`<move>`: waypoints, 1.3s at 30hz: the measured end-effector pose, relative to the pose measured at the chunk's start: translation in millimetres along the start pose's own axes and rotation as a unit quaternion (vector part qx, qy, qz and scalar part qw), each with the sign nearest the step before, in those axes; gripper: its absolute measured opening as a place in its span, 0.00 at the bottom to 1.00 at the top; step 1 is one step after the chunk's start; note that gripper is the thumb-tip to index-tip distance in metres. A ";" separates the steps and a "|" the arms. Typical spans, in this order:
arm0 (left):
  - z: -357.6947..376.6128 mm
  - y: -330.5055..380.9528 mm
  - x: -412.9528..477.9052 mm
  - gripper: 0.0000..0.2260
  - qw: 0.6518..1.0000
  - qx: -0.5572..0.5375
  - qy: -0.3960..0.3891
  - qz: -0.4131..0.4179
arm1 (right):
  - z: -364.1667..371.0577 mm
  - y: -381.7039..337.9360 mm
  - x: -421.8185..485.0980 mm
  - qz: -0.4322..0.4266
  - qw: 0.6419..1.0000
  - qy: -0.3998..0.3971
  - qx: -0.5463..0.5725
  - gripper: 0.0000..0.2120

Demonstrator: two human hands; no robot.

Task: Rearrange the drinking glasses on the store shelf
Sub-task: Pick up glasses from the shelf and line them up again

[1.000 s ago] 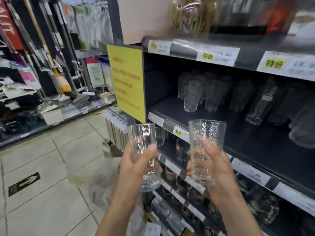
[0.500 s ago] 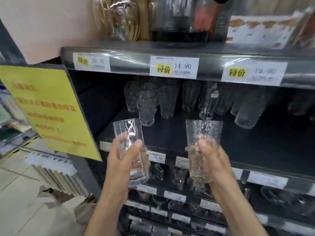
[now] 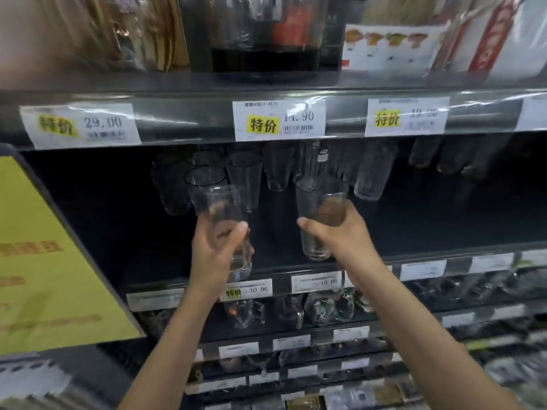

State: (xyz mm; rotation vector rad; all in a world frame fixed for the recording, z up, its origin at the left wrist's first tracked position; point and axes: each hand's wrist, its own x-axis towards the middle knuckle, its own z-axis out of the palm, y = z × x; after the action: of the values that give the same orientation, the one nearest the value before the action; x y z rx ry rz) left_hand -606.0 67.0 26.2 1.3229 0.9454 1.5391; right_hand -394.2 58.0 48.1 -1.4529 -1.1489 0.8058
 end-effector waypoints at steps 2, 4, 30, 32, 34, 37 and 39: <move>-4.1 -6.0 6.2 0.27 1.000 0.014 -0.016 0.000 | 9.9 2.5 12.5 -0.006 0.999 0.010 -0.033 0.32; -7.0 -11.2 10.8 0.30 0.999 0.017 -0.029 0.000 | 18.2 4.8 23.0 -0.004 0.999 0.015 -0.045 0.32; -13.5 -32.4 18.8 0.24 0.994 0.056 -0.086 0.034 | 80.4 37.9 102.9 0.029 0.997 0.028 -0.071 0.30; -13.5 -31.9 17.9 0.24 0.994 0.060 -0.085 0.031 | 82.4 39.2 104.7 0.026 0.997 0.032 -0.070 0.28; -13.2 -32.8 17.8 0.25 0.994 0.062 -0.080 0.031 | 83.9 41.7 105.9 0.019 0.997 0.039 -0.070 0.27; -13.0 -34.2 17.1 0.27 0.996 0.050 -0.065 0.027 | 87.9 46.3 107.9 -0.001 0.995 0.057 -0.076 0.26; -13.1 -34.2 16.3 0.28 0.997 0.047 -0.060 0.027 | 90.3 47.6 108.1 -0.018 0.994 0.070 -0.085 0.26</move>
State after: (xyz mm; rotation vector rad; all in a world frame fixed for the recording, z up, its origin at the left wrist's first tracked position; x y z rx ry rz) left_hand -615.2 93.6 -2.3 1.5009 0.9224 1.4539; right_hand -433.6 190.8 -6.0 -1.5973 -1.1549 0.5810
